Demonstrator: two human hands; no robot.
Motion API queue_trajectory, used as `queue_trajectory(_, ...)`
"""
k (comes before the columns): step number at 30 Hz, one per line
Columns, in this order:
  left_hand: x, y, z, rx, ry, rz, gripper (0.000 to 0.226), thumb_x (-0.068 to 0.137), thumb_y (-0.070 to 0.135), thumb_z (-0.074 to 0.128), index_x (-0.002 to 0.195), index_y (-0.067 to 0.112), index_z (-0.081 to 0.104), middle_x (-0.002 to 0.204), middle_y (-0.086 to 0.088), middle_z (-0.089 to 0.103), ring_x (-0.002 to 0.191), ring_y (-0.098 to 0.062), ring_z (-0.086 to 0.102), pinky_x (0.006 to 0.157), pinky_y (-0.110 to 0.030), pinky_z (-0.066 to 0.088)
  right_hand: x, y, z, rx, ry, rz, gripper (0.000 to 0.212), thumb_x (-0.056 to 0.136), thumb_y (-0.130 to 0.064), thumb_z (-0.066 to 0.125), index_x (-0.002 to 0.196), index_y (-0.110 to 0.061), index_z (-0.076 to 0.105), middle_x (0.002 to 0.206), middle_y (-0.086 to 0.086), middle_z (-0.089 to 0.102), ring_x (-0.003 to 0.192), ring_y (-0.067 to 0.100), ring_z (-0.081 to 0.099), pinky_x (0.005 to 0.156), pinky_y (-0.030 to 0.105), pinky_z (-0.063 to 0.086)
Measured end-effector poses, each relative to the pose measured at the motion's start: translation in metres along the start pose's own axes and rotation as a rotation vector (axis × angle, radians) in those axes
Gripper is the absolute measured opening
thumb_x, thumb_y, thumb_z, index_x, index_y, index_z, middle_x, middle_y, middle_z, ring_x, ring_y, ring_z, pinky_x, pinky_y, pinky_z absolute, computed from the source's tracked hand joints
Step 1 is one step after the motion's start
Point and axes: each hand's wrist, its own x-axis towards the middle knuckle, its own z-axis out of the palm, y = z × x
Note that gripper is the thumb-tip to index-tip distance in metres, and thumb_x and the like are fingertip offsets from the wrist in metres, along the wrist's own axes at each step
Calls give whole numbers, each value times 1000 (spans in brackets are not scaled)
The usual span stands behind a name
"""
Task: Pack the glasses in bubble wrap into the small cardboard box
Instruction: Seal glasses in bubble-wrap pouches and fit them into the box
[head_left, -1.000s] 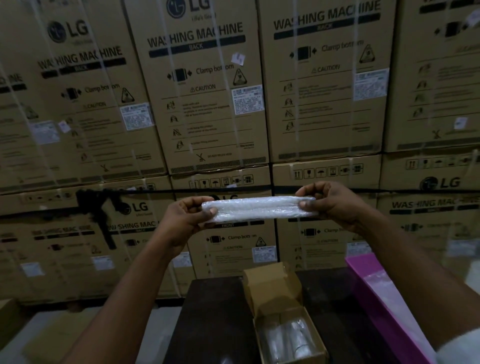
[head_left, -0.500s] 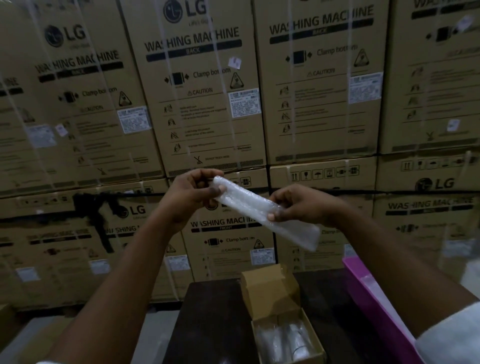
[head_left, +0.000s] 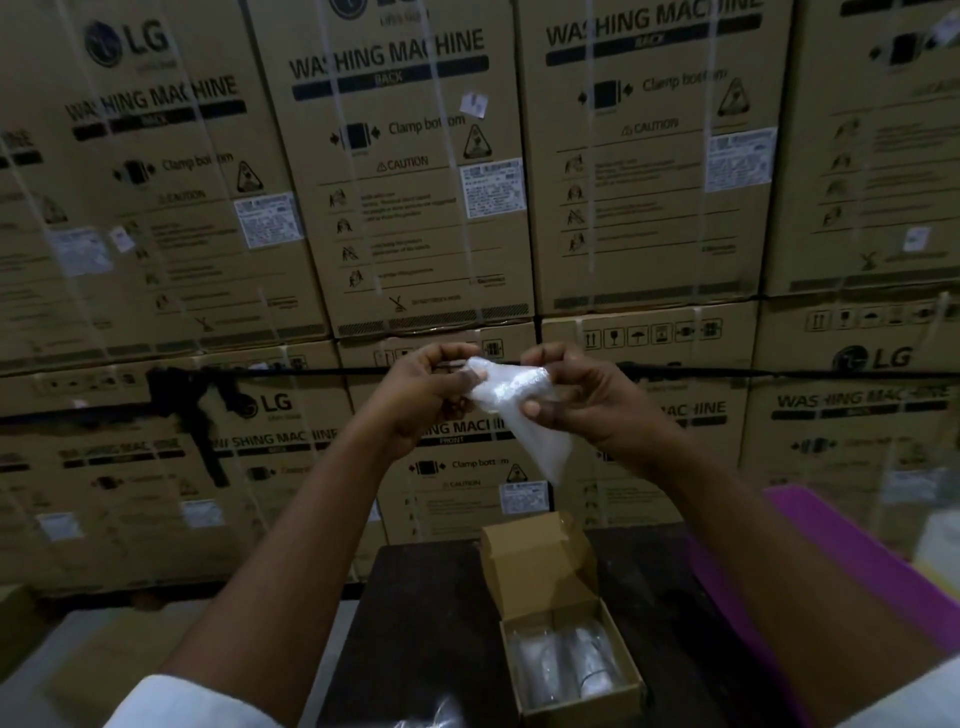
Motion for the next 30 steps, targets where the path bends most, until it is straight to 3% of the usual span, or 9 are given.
queue_trajectory(3,-2,-12,7,-13,-90,-84,30,89,5,61,117,14,61,111,-13,66,77,-17,63,65,-27,52,5,5,3,-69,53,-89,24,75,-29,72,99,-26,71,142,-13,44,132,10,41,97,36,48)
queue_trajectory(6,-6,-22,15,-105,-172,-132,30,92,8,57,121,14,58,97,-11,65,63,-13,57,58,-25,47,6,7,7,89,57,-88,37,77,-32,71,110,-15,66,116,2,66,108,20,62,82,34,54)
queue_trajectory(9,-12,-29,24,-175,-154,-125,22,95,11,52,117,12,57,90,-8,66,60,-12,59,63,-28,50,6,8,15,134,166,-83,35,73,-34,66,101,-13,65,94,-1,71,89,15,68,70,26,55)
queue_trajectory(13,-23,-46,38,-108,-121,26,42,98,44,43,117,13,61,113,-17,67,99,-29,66,91,-42,50,11,14,20,171,343,-86,14,86,-19,61,99,-18,65,91,-3,70,86,12,70,68,28,59)
queue_trajectory(16,-30,-48,49,-144,-77,164,63,85,61,54,126,13,57,118,-12,66,110,-26,64,94,-40,52,15,15,21,177,421,-78,14,89,-13,61,101,-20,64,93,0,70,86,13,70,69,32,60)
queue_trajectory(18,-29,-48,54,-62,-14,186,64,80,43,73,132,15,49,121,-8,64,108,-19,66,89,-38,56,17,18,22,131,430,-69,14,89,-18,61,103,-21,63,98,4,70,89,17,70,72,36,60)
queue_trajectory(21,-27,-51,57,-4,100,189,37,87,15,69,122,16,56,112,-7,68,97,-14,70,79,-30,58,16,19,19,59,415,-47,17,90,-22,61,106,-17,63,101,6,69,93,19,70,73,36,60)
queue_trajectory(25,-31,-57,53,-97,100,152,18,87,11,68,104,12,63,100,-9,72,89,-19,71,71,-25,57,12,14,0,65,436,-21,24,86,-15,64,105,0,62,103,9,65,95,19,66,76,31,59)
queue_trajectory(30,-32,-58,50,-96,129,160,13,86,10,69,98,12,64,94,-6,73,86,-19,71,74,-30,59,10,14,-11,130,432,51,10,84,-14,66,84,-10,58,98,8,66,92,22,69,79,35,58)
